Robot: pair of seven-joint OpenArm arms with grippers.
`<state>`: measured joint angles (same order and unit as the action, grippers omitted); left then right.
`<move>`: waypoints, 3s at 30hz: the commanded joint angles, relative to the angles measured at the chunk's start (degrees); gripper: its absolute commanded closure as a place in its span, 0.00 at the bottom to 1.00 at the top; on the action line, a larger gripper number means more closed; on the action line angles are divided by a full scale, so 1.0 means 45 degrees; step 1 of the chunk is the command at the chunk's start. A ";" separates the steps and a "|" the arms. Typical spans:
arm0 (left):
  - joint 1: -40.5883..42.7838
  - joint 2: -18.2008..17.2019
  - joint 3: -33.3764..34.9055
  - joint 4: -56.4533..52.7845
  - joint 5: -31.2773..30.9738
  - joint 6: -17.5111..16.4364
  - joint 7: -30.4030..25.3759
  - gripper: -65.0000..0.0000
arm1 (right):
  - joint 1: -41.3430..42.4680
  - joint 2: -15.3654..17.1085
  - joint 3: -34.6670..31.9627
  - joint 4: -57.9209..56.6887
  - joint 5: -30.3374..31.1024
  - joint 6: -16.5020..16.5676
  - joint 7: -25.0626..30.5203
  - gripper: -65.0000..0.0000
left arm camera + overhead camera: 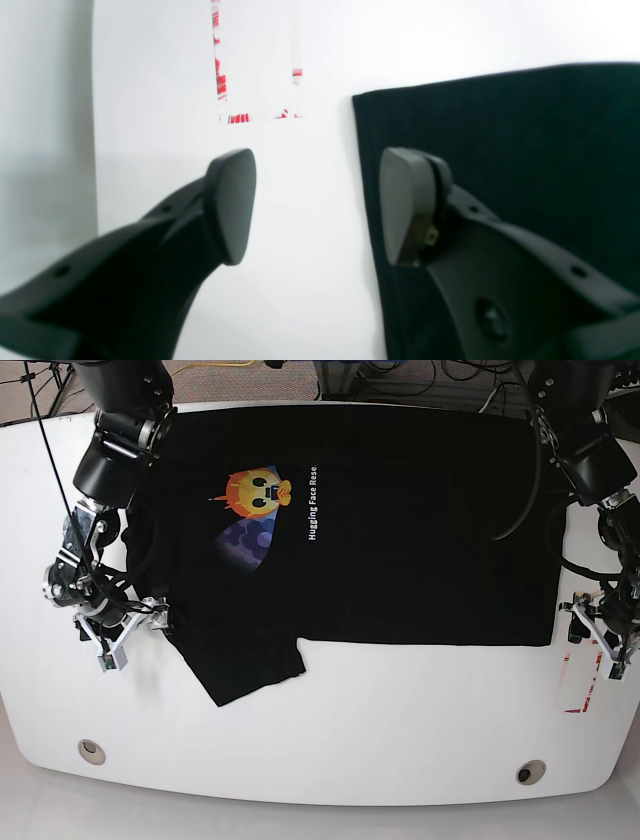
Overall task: Layout the t-shirt on the table in an organized manner, then fold the t-shirt properly
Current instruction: 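Move both grippers to the t-shirt hem corners and grasp them, then fold the hem with both grippers up and over toward the collar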
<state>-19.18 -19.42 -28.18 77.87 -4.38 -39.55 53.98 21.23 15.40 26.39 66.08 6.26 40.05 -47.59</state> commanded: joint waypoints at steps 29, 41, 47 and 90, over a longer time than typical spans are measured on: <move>-0.1101 -0.0774 0.0119 -0.5103 0.0300 0.1453 -0.4170 0.44 | 0.0722 -0.0247 -0.1108 -0.3110 0.0122 -0.0012 0.2283 0.63; -0.1941 -0.0774 0.0119 -0.6998 0.0300 0.1590 -0.4776 0.43 | 0.0605 -0.0267 -0.1127 -0.3110 0.0122 -0.0012 0.2264 1.00; -0.2155 -0.0754 0.0393 -0.8209 0.0319 0.1609 -0.5538 0.43 | 0.0605 -0.0267 -0.1127 -0.3110 0.0122 -0.0012 0.2264 1.00; -0.2449 -0.0031 0.2229 -0.8229 0.0261 0.1551 -0.6183 1.00 | 0.0449 -0.0189 -0.1147 -0.2544 0.0122 -0.0012 0.2244 1.00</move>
<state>-28.86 -18.72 -18.26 37.60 -2.81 -32.36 26.74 22.15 13.80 21.34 52.31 7.77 40.07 -36.03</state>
